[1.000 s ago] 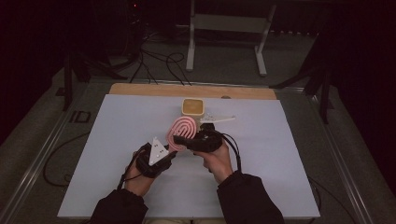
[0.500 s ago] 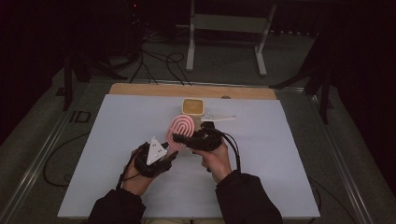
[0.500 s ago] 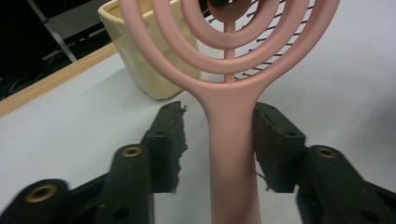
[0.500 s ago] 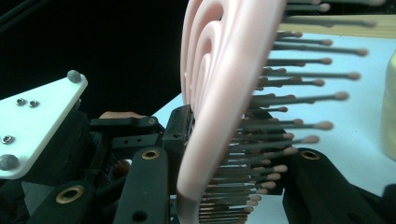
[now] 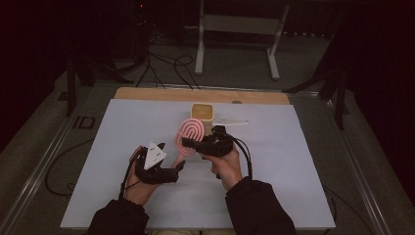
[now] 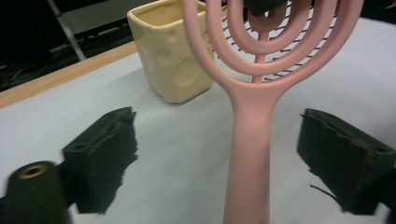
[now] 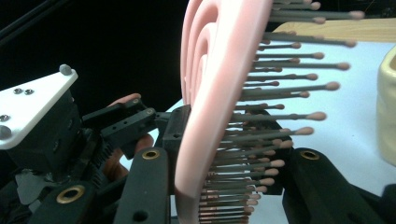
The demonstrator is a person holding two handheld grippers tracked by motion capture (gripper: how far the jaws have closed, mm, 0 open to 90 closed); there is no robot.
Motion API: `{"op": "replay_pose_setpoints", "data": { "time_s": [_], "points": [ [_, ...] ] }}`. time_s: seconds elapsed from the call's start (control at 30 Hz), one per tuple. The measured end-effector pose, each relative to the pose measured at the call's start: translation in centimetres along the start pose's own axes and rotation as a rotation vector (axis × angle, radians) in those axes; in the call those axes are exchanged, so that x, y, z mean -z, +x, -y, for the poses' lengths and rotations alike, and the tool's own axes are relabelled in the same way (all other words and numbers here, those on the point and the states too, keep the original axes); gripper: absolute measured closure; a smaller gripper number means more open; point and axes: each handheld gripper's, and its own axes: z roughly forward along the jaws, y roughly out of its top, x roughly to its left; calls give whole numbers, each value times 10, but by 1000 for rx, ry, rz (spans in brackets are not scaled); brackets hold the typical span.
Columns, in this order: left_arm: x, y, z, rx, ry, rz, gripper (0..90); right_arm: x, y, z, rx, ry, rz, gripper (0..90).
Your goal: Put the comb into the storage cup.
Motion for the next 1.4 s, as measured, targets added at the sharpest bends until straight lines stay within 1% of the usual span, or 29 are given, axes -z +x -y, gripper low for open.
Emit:
{"op": "replay_pose_setpoints", "data": {
  "time_s": [0.07, 0.1, 0.13, 0.2, 0.33, 0.43, 0.5, 0.63, 0.73, 0.8, 0.83, 0.87, 0.97, 1.0, 1.1, 1.23, 1.27, 1.33, 1.4],
  "points": [
    [3, 5, 1, 12, 18, 13, 51, 1, 0, -1, 1, -1, 2, 638],
    [4, 6, 1, 18, 21, 25, 5, 2, 0, -2, -1, -2, 4, 638],
    [6, 8, 3, 31, 12, 32, 0, 2, 0, -2, -2, -4, 6, 638],
    [13, 12, 6, 47, -15, 35, 0, 3, -1, -2, -5, -8, 6, 639],
    [27, 21, 13, 71, -37, 33, 0, 3, -2, -3, -7, -11, 11, 638],
    [35, 25, 21, 74, -37, 28, 0, 3, -3, -3, -14, -19, 9, 638],
    [40, 28, 27, 75, -29, 16, 0, 3, -3, -4, -15, -22, 13, 638],
    [49, 30, 42, 77, -42, 1, 0, 3, -3, -6, -11, -22, 17, 638],
    [56, 32, 56, 92, -50, -1, 0, 4, -2, -8, -6, -27, 20, 638],
    [60, 33, 63, 96, -44, -11, 0, 5, -1, -10, -6, -32, 20, 638],
    [60, 33, 63, 96, -44, -11, 0, 5, -1, -10, -6, -32, 20, 638],
    [62, 35, 70, 100, -38, -30, 0, 5, -1, -11, -4, -35, 21, 638],
    [61, 37, 77, 103, -35, -49, 0, 5, -2, -12, -8, -38, 25, 638],
    [61, 37, 78, 99, -34, -60, 0, 5, -2, -13, -9, -37, 25, 638],
    [60, 38, 81, 109, -41, -76, 0, 4, -4, -13, -7, -34, 31, 638],
    [60, 39, 82, 102, -37, -83, 0, 4, -7, -15, -22, -38, 34, 638],
    [60, 39, 83, 110, -40, -83, 0, 5, -7, -16, -29, -39, 35, 638],
    [60, 40, 84, 110, -39, -92, 0, 6, -8, -17, -34, -44, 32, 638],
    [60, 40, 85, 117, -44, -91, 0, 7, -9, -17, -40, -45, 34, 638]
  ]
}}
